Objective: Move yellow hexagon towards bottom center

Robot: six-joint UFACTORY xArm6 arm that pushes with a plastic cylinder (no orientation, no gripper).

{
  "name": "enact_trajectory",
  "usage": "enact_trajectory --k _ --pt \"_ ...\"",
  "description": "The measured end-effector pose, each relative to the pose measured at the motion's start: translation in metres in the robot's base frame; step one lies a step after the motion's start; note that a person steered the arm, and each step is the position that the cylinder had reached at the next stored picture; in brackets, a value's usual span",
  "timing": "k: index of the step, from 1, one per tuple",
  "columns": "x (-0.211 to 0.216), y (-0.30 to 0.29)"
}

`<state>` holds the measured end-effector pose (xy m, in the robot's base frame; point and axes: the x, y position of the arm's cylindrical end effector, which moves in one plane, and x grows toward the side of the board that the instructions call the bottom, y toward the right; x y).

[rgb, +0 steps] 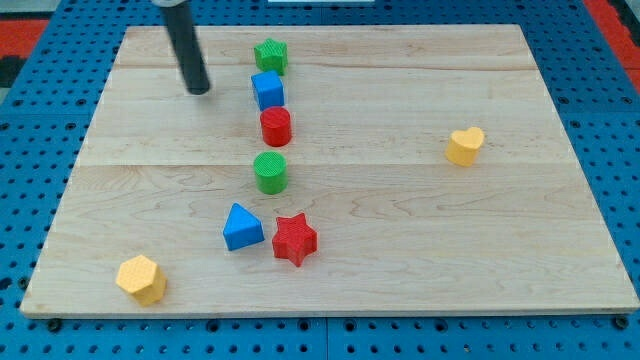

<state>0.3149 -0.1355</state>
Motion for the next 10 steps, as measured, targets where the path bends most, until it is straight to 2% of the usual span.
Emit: enact_trajectory --k 1,2,3,4,5,6,7,8,10 --pt "0.002 0.049" --pt "-0.001 0.046" --pt "-0.021 0.037" --pt "0.010 0.004" --pt "0.048 -0.055" --pt "0.122 -0.089" --pt "0.215 -0.088" --pt "0.241 -0.091" --pt "0.274 -0.059"
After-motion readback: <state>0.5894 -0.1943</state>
